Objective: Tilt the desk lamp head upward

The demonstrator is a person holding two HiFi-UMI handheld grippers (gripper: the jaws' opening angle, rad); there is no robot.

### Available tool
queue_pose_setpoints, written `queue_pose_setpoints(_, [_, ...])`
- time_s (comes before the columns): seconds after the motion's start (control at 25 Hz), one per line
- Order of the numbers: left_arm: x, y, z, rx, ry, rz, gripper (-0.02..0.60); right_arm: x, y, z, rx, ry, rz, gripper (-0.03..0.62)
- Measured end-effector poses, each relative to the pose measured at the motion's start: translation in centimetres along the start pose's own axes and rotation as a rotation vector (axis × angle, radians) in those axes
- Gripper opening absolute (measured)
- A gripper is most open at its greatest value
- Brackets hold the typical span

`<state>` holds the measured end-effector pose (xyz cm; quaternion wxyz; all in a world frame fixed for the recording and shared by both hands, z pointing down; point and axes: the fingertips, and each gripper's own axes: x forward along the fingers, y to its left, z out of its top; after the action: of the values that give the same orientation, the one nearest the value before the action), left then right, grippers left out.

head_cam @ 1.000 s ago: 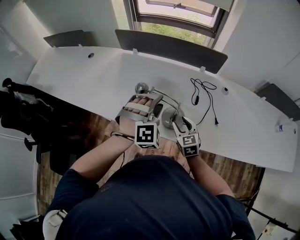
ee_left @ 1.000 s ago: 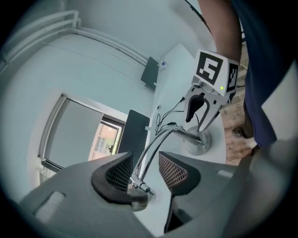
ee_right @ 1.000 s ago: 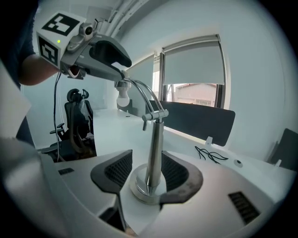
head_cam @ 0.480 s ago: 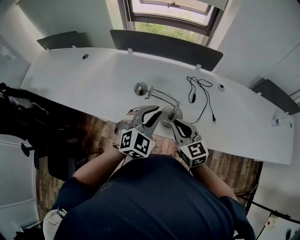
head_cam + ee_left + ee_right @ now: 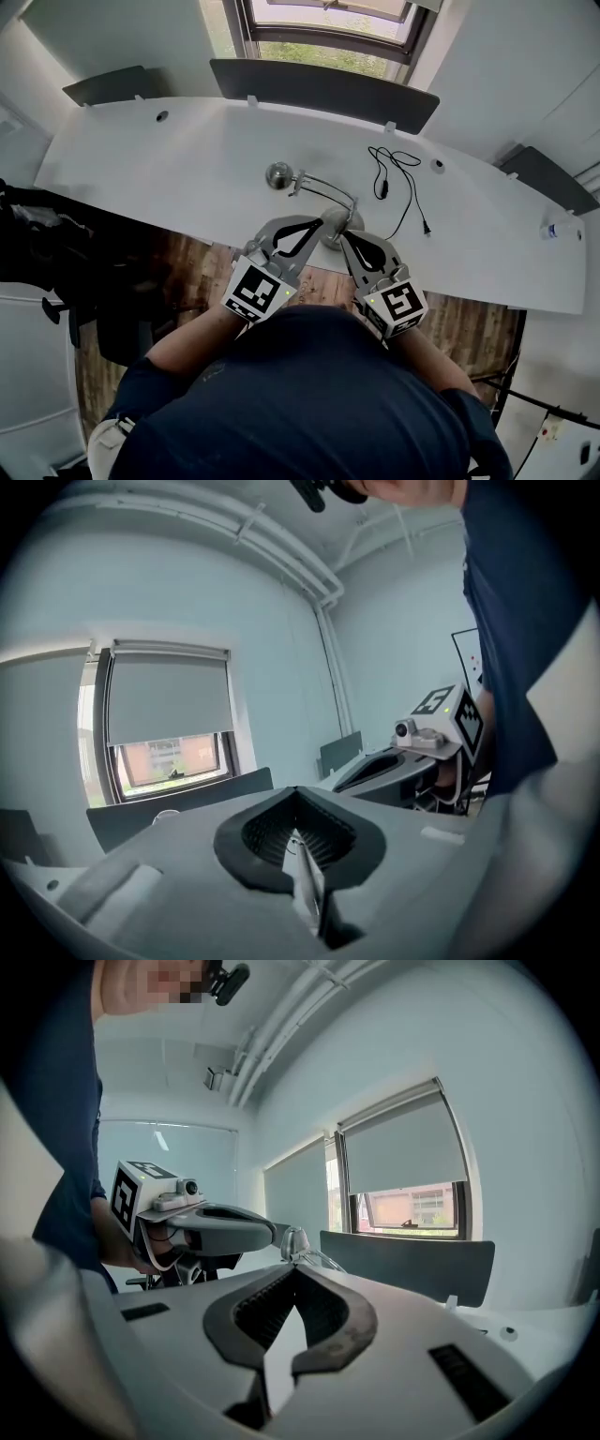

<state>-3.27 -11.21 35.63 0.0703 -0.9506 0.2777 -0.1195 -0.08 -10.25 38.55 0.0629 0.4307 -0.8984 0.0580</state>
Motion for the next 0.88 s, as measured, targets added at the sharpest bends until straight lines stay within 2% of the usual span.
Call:
queue_pose_setpoints(0.12, [-0.3, -0.2, 0.4, -0.049, -0.049, -0.011, 0.008, 0.1, 0.1, 0.3, 0.000, -0.023, -0.010, 0.011])
queue_pose_setpoints(0.24, [-0.5, -0.9, -0.4, -0.156, -0.086, -0.037, 0.007, 0.0, 0.1, 0.0, 0.006, -0.044, -0.023, 0.011])
queue_pose_setpoints(0.36, [-0.4, -1.6, -1.6, -0.238, -0.078, -0.066, 0.006, -0.1, 0.4, 0.0, 0.011, -0.054, -0.017, 0.011])
queue_pose_setpoints(0.6, [-0.4, -2.3, -2.3, -0.240, -0.061, -0.082, 0.006, 0.0, 0.8, -0.2, 0.022, -0.044, -0.013, 0.010])
queue_pose_setpoints(0.88, [-0.2, -2.0, -2.3, -0.214, -0.063, -0.059, 0.006, -0.2, 0.6, -0.4, 0.018, -0.042, -0.015, 0.009])
